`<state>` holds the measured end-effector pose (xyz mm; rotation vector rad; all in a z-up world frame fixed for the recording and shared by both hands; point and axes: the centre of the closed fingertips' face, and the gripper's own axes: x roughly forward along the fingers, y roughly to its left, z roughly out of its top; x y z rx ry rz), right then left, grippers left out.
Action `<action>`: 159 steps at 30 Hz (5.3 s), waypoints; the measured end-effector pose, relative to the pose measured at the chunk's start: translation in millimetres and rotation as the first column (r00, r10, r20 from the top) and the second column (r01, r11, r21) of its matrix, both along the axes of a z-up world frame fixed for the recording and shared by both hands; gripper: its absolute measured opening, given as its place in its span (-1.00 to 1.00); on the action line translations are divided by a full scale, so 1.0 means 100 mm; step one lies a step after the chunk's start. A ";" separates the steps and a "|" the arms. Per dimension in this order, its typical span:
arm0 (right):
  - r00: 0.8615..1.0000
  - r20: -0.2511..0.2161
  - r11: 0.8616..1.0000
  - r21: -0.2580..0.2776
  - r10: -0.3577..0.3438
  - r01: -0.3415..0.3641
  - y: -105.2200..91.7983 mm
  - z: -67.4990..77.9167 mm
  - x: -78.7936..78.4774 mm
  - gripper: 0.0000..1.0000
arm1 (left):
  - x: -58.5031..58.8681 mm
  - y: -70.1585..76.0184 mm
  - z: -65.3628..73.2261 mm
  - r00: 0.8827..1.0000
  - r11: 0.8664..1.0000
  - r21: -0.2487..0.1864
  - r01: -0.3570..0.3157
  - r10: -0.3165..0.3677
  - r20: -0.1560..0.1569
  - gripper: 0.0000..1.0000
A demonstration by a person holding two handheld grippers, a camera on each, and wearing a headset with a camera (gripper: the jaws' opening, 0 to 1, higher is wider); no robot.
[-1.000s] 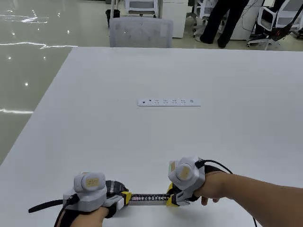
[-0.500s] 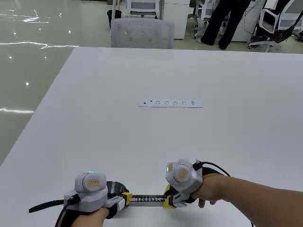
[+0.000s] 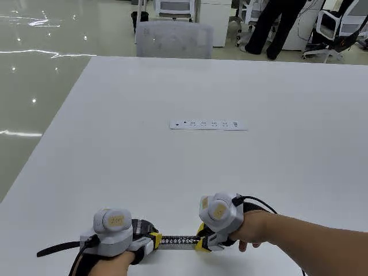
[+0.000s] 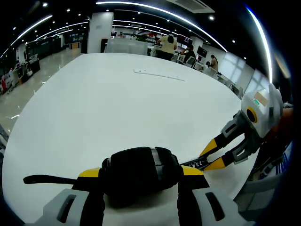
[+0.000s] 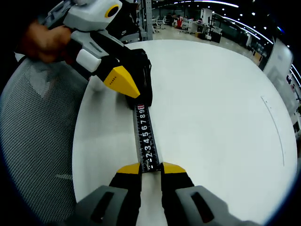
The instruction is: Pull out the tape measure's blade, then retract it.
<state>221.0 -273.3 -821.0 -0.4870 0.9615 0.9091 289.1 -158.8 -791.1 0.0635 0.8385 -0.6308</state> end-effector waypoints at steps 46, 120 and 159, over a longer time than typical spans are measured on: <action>1.000 0.021 1.000 0.030 0.002 -0.003 0.39 -0.01 0.19 -0.74 | 0.01 0.00 0.00 1.000 1.000 -0.003 0.003 -0.003 -0.007 0.18; 0.998 0.035 0.992 0.118 -0.052 0.048 0.77 0.05 0.27 -0.61 | -0.07 0.01 0.07 0.980 0.979 -0.080 0.185 -0.190 -0.060 0.44; 0.794 0.247 0.828 0.248 -0.556 0.503 -1.40 0.90 -1.13 0.68 | 0.00 1.08 0.66 0.914 0.918 -0.153 0.365 -0.322 0.247 1.00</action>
